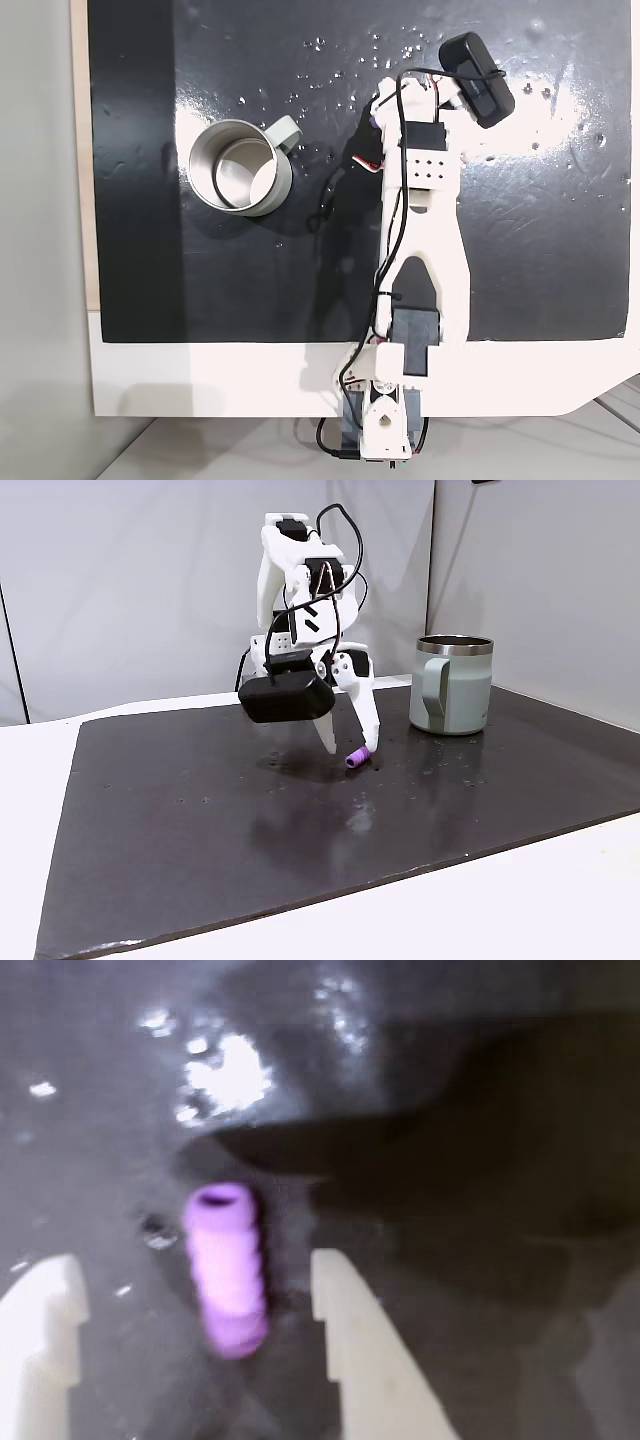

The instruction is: Grasp a pengrip and put it in the cup.

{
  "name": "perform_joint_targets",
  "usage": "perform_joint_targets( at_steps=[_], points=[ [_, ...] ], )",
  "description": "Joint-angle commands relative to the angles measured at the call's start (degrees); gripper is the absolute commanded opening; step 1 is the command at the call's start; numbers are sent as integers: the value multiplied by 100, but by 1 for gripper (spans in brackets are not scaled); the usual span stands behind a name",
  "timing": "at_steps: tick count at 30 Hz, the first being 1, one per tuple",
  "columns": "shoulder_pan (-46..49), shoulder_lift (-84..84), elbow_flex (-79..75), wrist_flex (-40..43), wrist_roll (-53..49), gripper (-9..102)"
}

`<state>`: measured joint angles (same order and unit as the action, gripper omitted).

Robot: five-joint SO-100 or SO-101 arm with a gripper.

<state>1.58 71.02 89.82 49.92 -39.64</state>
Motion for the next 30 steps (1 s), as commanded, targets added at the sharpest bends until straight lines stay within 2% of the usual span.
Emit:
perform_joint_targets(
  at_steps=[1, 18, 24, 30],
  points=[
    [-79, -70, -483, -114, 44, 22],
    [-281, -747, -1037, 352, -123, 15],
    [-246, -1485, -2118, 1441, -255, 15],
    [-237, -1608, -2285, 1608, -316, 14]
  ],
)
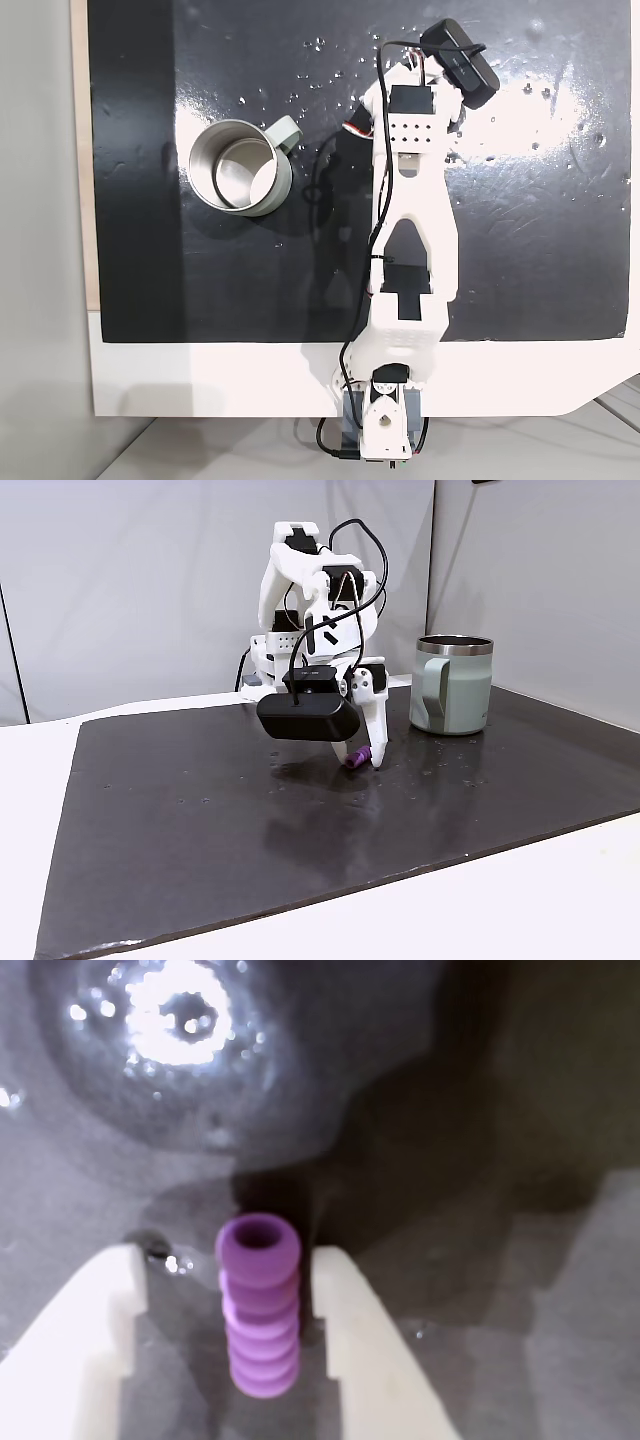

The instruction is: Grasp a pengrip and put it in the cup.

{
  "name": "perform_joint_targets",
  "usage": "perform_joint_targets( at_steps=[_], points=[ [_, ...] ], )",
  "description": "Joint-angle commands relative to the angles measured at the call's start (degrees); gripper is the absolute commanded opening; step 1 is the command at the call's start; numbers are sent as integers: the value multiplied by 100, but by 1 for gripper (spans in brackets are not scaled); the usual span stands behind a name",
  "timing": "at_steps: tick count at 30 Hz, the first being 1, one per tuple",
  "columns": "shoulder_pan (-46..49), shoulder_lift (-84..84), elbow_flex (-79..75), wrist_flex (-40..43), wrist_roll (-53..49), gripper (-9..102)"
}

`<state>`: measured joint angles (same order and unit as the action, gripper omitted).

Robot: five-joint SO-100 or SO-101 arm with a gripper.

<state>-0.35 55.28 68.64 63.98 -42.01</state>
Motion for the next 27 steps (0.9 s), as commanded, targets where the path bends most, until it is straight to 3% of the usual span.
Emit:
perform_joint_targets(
  at_steps=[1, 6, 16, 27],
  points=[
    [-44, -97, -255, 299, -123, 13],
    [-53, -650, -1116, 984, -193, 6],
    [-53, -686, -1310, 1230, -202, 0],
    [-448, -756, -4438, 3674, 158, 0]
  ],
)
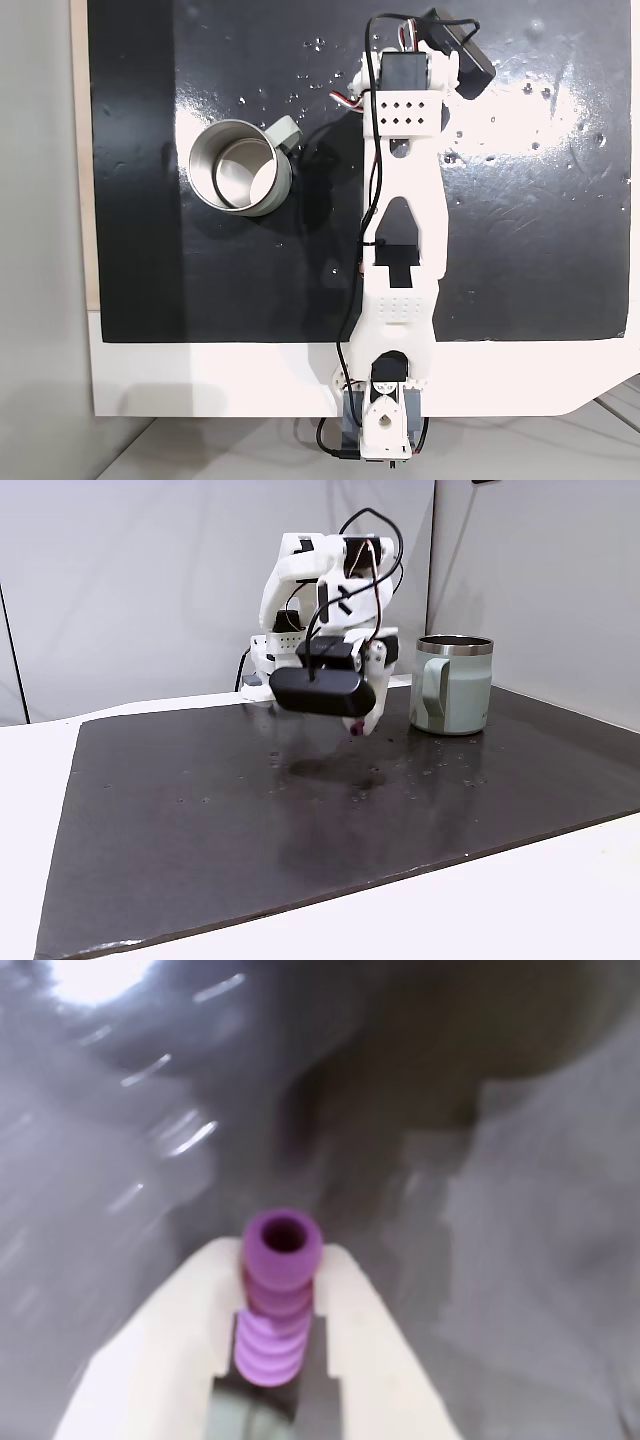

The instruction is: Grasp a pengrip and put it in the cup.

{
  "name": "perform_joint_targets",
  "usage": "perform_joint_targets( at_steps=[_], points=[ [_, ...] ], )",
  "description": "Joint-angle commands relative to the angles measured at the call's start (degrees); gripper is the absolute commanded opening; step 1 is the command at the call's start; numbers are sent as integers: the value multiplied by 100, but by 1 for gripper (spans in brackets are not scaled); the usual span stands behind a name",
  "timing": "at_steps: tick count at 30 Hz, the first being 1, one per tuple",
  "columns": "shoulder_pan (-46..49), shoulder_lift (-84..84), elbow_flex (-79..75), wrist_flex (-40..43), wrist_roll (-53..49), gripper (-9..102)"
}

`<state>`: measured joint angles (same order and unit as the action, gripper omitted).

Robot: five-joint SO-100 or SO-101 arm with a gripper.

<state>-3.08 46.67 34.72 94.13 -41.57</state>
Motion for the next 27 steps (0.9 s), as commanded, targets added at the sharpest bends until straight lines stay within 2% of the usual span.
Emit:
perform_joint_targets(
  at_steps=[1, 2, 10, 15, 27],
  points=[
    [-220, 18, -1450, 958, 141, 0],
    [-264, 9, -1670, 1090, 229, 0],
    [-729, 2276, 334, 1072, 448, 0],
    [-1283, 3234, 800, 1072, 738, 0],
    [-2136, 2839, -79, 1063, 1327, 0]
  ],
)
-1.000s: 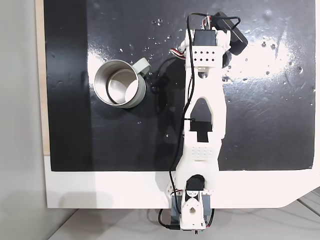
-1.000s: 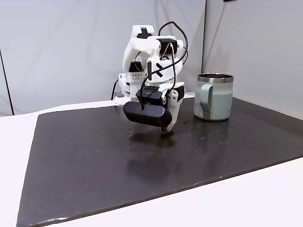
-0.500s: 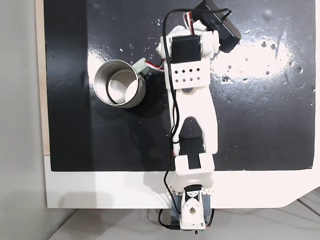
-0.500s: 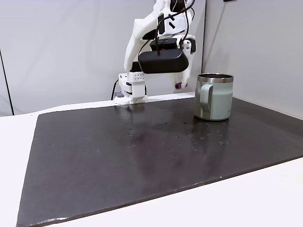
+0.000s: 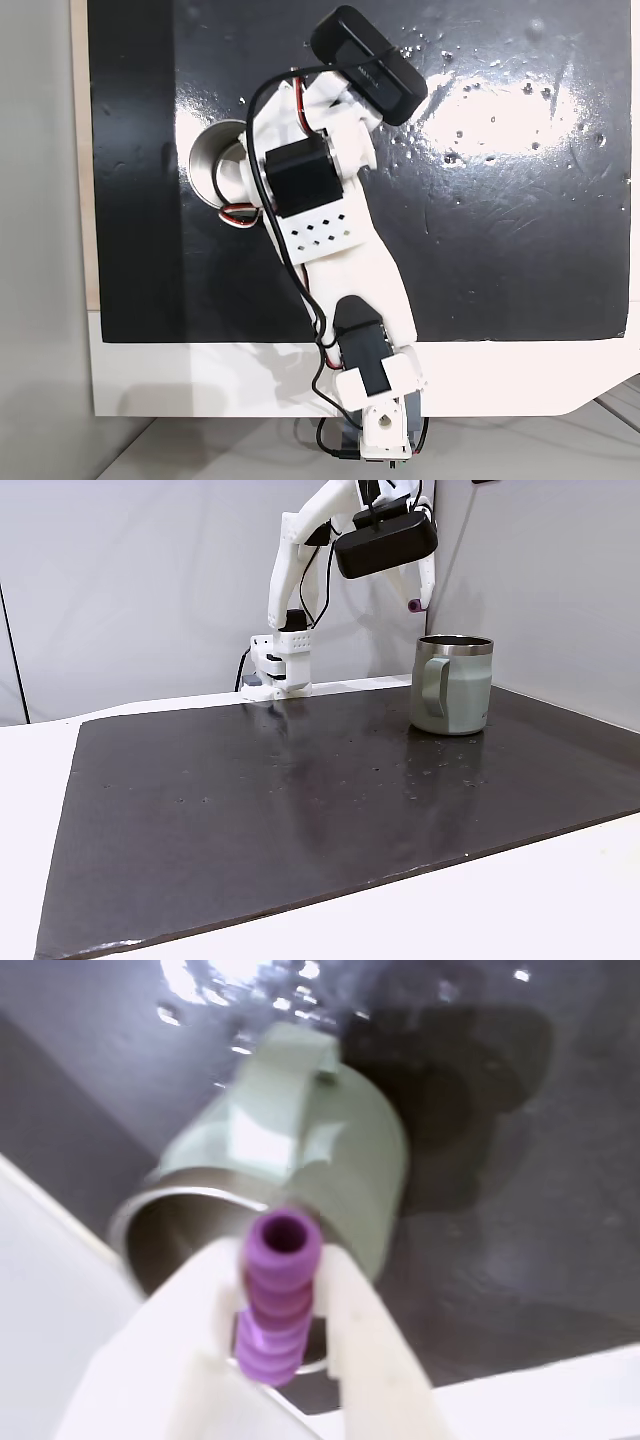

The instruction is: Grasp a pengrip and put it in the cup.

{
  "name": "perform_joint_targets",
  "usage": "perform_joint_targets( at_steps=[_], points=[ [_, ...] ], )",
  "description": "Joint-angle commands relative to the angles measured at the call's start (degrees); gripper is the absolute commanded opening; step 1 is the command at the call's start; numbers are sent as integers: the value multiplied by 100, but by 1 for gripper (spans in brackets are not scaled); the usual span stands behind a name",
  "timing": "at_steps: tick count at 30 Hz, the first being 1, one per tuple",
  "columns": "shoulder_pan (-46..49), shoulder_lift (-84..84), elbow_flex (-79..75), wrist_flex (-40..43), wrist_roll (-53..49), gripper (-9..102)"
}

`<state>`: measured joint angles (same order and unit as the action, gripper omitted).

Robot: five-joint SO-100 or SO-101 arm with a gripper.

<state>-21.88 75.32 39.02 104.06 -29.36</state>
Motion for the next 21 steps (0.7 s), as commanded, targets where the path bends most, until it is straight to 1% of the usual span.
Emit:
perform_joint_targets(
  at_steps=[1, 8, 14, 19, 21],
  points=[
    [-343, -123, -615, 70, 123, 0],
    [-738, -703, -1345, 70, 272, 0],
    [-1125, -791, -1389, 79, 299, 0],
    [-1151, -826, -1389, 79, 299, 0],
    [-1116, -826, -1380, 79, 246, 4]
  ],
)
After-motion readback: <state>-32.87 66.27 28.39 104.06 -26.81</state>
